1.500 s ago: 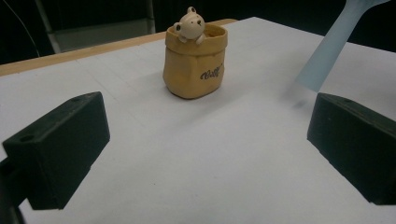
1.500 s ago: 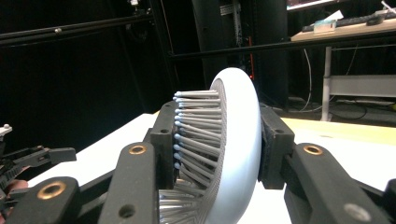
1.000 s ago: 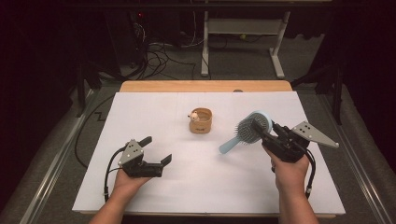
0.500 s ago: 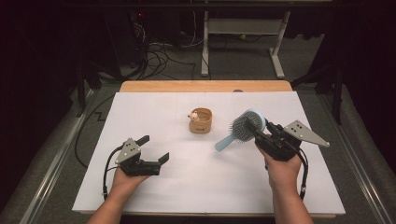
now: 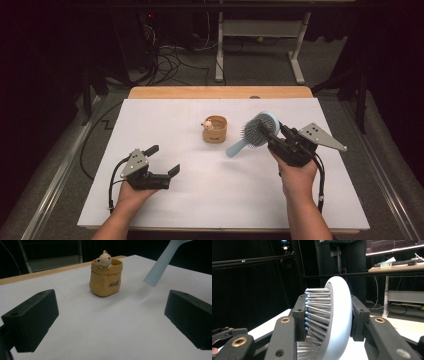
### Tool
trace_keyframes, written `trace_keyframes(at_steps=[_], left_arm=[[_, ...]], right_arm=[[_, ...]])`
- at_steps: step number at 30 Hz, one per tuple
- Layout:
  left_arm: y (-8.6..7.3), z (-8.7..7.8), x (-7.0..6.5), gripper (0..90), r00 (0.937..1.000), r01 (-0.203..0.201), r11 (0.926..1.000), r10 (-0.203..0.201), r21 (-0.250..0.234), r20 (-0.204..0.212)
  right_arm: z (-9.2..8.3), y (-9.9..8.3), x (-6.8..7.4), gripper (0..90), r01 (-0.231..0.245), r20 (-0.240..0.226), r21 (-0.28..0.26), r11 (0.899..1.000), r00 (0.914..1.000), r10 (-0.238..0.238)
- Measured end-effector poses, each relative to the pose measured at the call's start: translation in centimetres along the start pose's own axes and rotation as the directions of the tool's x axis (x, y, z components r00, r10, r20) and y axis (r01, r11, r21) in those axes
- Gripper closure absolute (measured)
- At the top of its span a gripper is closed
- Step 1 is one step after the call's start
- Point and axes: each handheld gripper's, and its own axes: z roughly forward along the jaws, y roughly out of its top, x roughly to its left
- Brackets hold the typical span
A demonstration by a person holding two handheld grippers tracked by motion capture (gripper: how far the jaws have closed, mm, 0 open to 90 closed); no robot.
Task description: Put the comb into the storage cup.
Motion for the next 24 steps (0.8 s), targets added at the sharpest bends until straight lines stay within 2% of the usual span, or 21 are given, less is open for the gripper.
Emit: trace_keyframes(at_steps=[7, 10, 24], left_arm=[[-0.5, -0.2, 0.3, 0.0, 1.0000, -0.005, 0.9999, 0.005, 0.016, -0.006], [-0.5, -0.1, 0.2, 0.0, 0.9994, -0.023, 0.9995, 0.023, 0.023, -0.024], [-0.5, -0.1, -0.3, 0.0, 0.9988, -0.049, 0.9984, 0.049, 0.028, -0.003]], right_arm=[[0.6, 0.1, -0.3, 59.7, -0.002, 0.012, 0.001, 1.000, 0.9999, 0.002], [0.9, 0.3, -0.2, 59.6, -0.005, 0.013, -0.002, 1.000, 0.9999, 0.005], [1.9, 1.8, 0.0, 59.5, 0.004, 0.035, -0.019, 1.000, 0.9994, -0.003]])
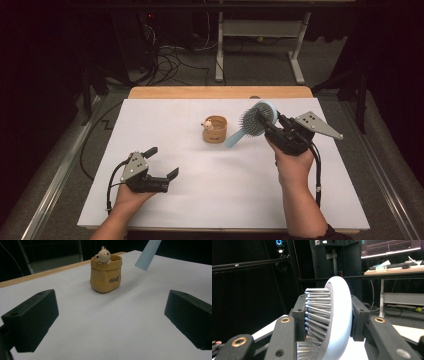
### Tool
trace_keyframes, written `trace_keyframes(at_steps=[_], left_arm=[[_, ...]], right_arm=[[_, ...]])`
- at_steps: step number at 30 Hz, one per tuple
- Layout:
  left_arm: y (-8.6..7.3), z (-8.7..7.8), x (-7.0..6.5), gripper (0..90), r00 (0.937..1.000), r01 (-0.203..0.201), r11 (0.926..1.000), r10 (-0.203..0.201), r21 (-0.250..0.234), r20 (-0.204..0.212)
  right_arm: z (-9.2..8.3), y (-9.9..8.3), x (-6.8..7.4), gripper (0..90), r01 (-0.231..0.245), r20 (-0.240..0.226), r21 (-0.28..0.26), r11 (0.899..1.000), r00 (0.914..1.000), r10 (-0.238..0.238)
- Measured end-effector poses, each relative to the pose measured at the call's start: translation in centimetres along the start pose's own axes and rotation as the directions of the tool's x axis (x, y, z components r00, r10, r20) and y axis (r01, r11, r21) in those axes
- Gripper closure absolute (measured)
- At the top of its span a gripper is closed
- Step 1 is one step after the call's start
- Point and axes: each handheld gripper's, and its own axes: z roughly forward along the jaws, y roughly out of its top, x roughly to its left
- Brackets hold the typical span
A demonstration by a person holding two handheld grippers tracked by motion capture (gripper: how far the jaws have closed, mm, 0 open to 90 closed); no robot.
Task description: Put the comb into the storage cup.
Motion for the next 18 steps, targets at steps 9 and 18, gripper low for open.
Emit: trace_keyframes(at_steps=[9, 18], left_arm=[[0.0, -0.1, 0.1, 0.0, 1.0000, 0.009, 1.0000, -0.009, -0.004, 0.003], [-0.1, -0.1, 0.3, 0.0, 0.9995, 0.029, 0.9994, -0.029, -0.016, 0.011]], right_arm=[[0.3, 1.1, 0.0, 59.4, 0.007, 0.015, -0.024, 1.000, 0.9999, -0.006], [0.5, 1.9, 0.1, 59.5, 0.018, 0.028, -0.039, 0.999, 0.9995, -0.017]])
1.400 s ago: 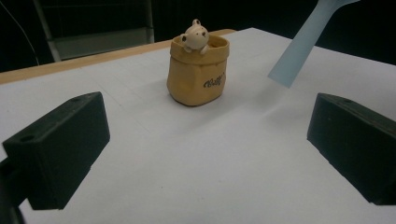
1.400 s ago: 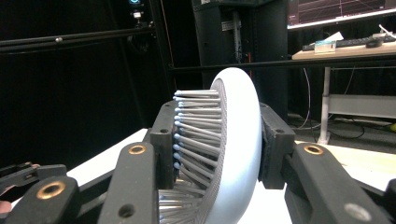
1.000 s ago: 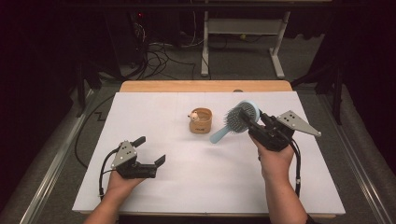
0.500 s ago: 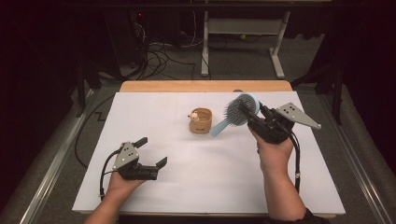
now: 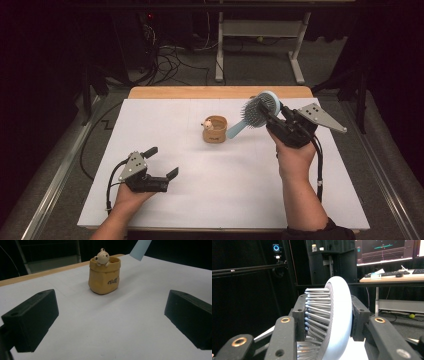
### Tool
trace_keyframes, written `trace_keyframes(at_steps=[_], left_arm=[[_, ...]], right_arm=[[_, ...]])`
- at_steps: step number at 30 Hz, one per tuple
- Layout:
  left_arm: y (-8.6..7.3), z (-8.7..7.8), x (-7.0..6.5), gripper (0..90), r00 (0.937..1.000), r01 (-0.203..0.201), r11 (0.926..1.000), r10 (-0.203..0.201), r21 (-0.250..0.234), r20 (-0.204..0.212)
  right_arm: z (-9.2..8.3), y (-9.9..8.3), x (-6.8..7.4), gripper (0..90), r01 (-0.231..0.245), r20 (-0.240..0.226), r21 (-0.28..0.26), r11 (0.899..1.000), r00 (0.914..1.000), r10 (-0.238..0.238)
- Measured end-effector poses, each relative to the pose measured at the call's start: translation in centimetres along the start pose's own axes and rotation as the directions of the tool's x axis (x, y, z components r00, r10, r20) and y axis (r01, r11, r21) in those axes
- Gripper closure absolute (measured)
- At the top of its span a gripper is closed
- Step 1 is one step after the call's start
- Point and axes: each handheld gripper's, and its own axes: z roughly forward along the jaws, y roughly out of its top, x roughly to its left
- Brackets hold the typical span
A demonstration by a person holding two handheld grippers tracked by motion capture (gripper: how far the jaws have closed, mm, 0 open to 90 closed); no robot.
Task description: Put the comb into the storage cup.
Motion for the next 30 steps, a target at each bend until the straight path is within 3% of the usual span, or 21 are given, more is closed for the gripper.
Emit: trace_keyframes(at_steps=[14, 30], left_arm=[[0.0, 0.0, 0.0, 0.0, 1.0000, -0.006, 1.0000, 0.006, 0.002, 0.003], [-0.1, 0.1, 0.0, 0.0, 1.0000, -0.007, 1.0000, 0.007, 0.004, 0.005]], right_arm=[[1.0, 1.3, 0.3, 59.4, 0.025, 0.008, -0.013, 1.000, 0.9997, -0.025], [2.3, 2.0, 0.4, 59.3, 0.011, 0.026, -0.027, 1.000, 0.9996, -0.011]])
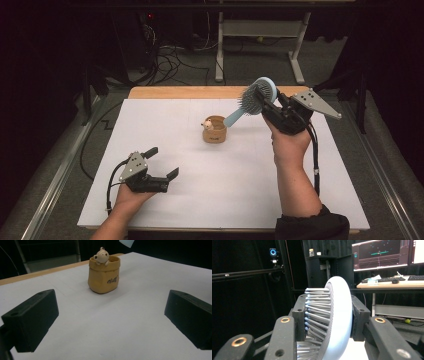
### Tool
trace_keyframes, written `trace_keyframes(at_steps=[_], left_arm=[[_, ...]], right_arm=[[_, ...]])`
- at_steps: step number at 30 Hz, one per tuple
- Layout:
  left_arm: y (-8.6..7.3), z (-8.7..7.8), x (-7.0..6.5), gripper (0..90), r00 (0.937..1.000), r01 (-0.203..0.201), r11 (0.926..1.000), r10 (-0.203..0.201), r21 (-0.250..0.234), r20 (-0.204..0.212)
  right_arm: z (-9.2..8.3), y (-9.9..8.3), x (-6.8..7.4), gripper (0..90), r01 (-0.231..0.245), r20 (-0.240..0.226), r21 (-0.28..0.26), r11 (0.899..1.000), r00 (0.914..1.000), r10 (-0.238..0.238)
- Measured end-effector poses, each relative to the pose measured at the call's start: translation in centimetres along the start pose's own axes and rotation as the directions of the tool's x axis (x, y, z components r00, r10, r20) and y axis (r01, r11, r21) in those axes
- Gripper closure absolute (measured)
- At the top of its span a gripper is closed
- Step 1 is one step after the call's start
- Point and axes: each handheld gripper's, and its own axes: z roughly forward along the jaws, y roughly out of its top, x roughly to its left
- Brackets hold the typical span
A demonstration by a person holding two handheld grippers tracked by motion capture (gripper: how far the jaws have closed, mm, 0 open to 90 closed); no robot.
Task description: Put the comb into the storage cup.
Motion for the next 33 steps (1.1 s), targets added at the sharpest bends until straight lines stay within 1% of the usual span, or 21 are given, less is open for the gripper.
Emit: trace_keyframes(at_steps=[2, 9, 11, 15, 20, 25, 29, 33], left_arm=[[0.0, 0.0, 0.0, 0.0, 1.0000, 0.000, 1.0000, 0.000, 0.005, 0.001], [0.0, 0.0, 0.1, 0.0, 1.0000, 0.006, 1.0000, -0.006, -0.002, 0.008], [0.0, 0.1, 0.1, 0.0, 0.9999, 0.012, 0.9999, -0.012, -0.004, 0.009], [0.0, 0.1, 0.1, 0.0, 0.9999, 0.009, 1.0000, -0.009, -0.004, 0.009], [0.0, 0.0, 0.2, 0.0, 0.9999, 0.009, 0.9999, -0.009, -0.009, 0.007], [0.0, -0.1, 0.2, 0.0, 0.9999, 0.009, 0.9999, -0.009, -0.007, 0.011], [0.1, -0.1, 0.2, 0.0, 0.9998, 0.016, 0.9997, -0.015, -0.016, 0.011], [0.0, -0.1, 0.2, 0.0, 0.9998, 0.017, 0.9997, -0.017, -0.016, 0.009]], right_arm=[[0.2, 0.0, 0.1, 59.4, -0.001, 0.000, 0.002, 1.000, 1.0000, 0.001], [1.0, -0.1, 0.3, 59.4, 0.008, 0.002, 0.010, 1.000, 1.0000, -0.008], [1.4, -0.1, 0.3, 59.4, 0.006, 0.000, 0.012, 1.000, 1.0000, -0.006], [2.0, -0.1, 0.4, 59.4, 0.000, -0.008, 0.015, 1.000, 1.0000, 0.000], [2.7, -0.6, 0.6, 59.4, -0.002, -0.006, 0.023, 1.000, 1.0000, 0.002], [3.4, -1.1, 0.4, 59.4, -0.017, 0.003, 0.038, 0.999, 0.9999, 0.017], [3.8, -1.3, 0.2, 59.4, -0.022, 0.008, 0.043, 0.999, 0.9997, 0.022], [4.2, -1.7, 0.0, 59.4, -0.033, 0.012, 0.050, 0.998, 0.9994, 0.032]])
